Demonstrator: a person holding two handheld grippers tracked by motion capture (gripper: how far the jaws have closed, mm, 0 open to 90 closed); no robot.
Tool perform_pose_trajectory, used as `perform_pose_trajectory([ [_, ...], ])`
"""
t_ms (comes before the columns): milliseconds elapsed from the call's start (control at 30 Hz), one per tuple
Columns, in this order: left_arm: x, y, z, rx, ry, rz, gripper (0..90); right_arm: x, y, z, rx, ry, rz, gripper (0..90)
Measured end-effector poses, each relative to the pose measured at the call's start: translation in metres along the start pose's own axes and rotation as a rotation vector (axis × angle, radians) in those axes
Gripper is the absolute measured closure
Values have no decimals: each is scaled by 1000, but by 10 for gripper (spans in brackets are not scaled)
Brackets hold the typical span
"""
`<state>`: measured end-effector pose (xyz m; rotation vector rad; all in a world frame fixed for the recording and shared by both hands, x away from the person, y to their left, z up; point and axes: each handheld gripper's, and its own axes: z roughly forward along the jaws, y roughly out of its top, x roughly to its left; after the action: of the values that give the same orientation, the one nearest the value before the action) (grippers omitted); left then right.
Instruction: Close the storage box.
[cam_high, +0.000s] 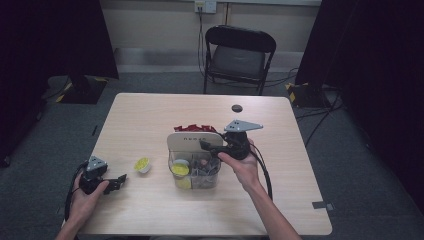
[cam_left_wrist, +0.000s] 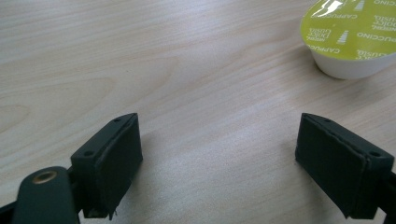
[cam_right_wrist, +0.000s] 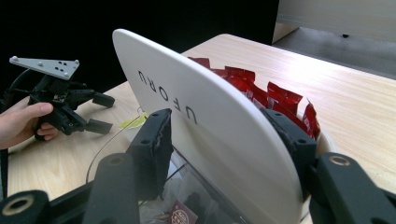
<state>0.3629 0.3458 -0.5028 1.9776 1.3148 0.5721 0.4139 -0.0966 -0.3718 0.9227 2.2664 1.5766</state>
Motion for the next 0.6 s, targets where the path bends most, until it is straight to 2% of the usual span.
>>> perform_pose_trajectory([
  [600,0,0,0,0,0,-1,140,4,-4,-16,-33,3,1,487],
])
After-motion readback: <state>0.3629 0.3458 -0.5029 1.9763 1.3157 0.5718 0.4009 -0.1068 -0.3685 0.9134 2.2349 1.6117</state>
